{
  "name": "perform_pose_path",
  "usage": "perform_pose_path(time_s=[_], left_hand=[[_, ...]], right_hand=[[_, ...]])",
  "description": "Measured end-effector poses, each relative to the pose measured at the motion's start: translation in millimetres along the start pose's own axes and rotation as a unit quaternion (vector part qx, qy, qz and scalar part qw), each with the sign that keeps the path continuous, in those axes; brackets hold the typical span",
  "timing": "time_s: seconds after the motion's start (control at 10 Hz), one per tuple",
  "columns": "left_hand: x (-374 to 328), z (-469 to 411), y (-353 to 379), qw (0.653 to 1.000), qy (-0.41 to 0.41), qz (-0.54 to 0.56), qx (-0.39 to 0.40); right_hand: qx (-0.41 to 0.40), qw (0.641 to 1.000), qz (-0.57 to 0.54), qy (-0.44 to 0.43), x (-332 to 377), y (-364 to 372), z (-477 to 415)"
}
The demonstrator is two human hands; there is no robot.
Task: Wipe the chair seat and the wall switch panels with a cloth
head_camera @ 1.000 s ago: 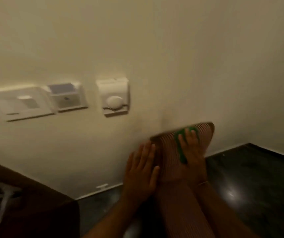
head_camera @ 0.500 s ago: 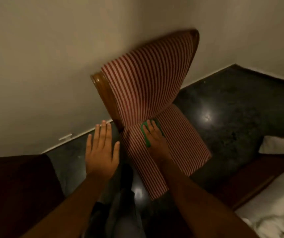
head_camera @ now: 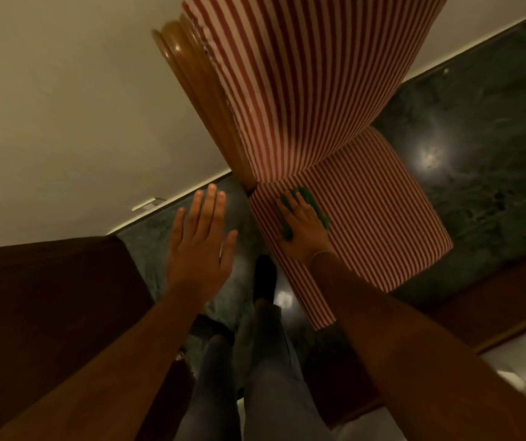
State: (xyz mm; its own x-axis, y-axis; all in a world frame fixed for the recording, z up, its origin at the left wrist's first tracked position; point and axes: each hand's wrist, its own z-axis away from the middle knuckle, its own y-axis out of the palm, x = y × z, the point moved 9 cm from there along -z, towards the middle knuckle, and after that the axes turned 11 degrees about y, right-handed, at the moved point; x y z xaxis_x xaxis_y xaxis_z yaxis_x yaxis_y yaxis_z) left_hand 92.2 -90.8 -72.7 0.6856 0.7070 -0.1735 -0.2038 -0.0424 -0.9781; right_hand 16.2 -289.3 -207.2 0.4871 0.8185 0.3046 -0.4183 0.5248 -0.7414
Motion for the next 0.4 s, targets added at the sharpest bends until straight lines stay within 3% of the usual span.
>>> perform_pose_path(time_s=[0.2,0.4], left_hand=[[4.3,2.5,2.4,0.999,-0.011,-0.003,0.033],[11.3,11.0,-39.1,1.000,-0.020,-0.007,-0.007]], right_hand=[[0.013,0.998,0.053,0.043,10.3,-7.9,12.0],[-0.120,0.992,0.037,0.029,47.5,-72.0,37.4]])
